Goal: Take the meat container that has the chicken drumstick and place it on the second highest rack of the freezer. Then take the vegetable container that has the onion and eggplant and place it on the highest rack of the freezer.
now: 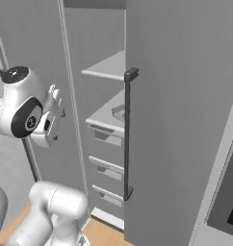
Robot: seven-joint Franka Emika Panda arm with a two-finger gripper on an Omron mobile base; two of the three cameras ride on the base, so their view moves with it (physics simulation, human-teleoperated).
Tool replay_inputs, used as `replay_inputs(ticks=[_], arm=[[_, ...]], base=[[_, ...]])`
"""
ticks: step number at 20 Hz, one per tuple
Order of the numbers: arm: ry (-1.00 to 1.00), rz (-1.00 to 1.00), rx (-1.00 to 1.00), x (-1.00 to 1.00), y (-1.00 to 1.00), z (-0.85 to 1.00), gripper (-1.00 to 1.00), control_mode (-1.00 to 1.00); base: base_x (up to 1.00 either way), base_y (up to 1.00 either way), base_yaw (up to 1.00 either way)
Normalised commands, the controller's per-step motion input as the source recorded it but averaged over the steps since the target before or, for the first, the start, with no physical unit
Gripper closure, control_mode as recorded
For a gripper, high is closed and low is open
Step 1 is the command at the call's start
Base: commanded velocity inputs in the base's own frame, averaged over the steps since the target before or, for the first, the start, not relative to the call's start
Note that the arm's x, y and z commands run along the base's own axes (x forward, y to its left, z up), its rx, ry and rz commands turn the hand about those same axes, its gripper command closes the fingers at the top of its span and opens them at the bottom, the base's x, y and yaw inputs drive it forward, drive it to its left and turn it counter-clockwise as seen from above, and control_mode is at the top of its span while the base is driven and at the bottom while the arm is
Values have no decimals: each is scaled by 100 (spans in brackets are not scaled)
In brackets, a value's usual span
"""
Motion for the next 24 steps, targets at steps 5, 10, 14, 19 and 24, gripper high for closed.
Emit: replay_inputs(ticks=[5,10,14,19,24], arm=[[0,0,0,0,0,0,-100,100],[0,0,0,0,0,0,-100,100],[0,0,0,0,0,0,-100,100],[0,0,0,0,0,0,-100,100],[0,0,0,0,0,0,-100,100]], base=[[-75,-46,-56],[-44,-100,-24],[-8,-100,0],[0,-100,-2],[5,-100,-9]])
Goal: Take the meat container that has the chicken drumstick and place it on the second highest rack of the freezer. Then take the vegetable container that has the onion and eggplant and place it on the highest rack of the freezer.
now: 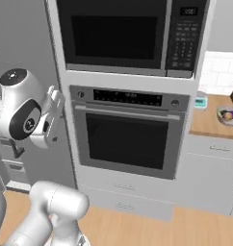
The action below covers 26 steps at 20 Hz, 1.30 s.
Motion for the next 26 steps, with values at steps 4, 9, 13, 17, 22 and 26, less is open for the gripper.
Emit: replay_inputs(ticks=[4,9,13,17,22,26], arm=[[0,0,0,0,0,0,-100,100],[0,0,0,0,0,0,-100,100],[0,0,0,0,0,0,-100,100],[0,0,0,0,0,0,-100,100],[0,0,0,0,0,0,-100,100],[0,0,0,0,0,0,-100,100]], base=[[16,-100,-9],[36,-100,-1],[31,-100,0],[62,-97,2],[76,-72,8],[68,-58,8]])
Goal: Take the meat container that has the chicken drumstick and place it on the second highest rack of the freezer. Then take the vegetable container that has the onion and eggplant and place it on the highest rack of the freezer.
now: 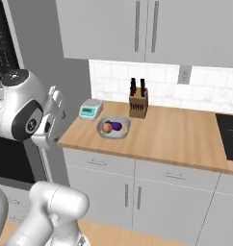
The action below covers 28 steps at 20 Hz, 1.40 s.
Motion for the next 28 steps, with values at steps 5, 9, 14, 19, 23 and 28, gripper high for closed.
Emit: replay_inputs(ticks=[5,9,14,19,23,28], arm=[[0,0,0,0,0,0,-100,100],[0,1,0,18,-6,-9,-100,-100],[9,3,7,88,-37,-38,-100,-100],[14,10,4,81,-42,-70,-100,-100],[21,9,0,70,-30,-89,-100,-100],[13,9,0,56,-15,-85,-100,-100]], base=[[50,-33,3],[48,-19,3],[0,0,0],[0,0,0],[0,0,0],[0,0,0]])
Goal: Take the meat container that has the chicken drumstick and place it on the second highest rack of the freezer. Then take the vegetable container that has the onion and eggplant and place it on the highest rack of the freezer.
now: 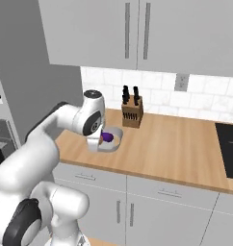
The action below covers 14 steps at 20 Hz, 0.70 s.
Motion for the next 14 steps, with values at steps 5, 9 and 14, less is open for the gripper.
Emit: replay_inputs(ticks=[5,9,14], arm=[[0,5,-2,51,10,-68,-100,-100],[1,0,-3,67,31,-79,-100,-100],[1,0,0,58,7,-35,-100,-100]], base=[[0,0,0],[0,0,0],[0,0,0]])
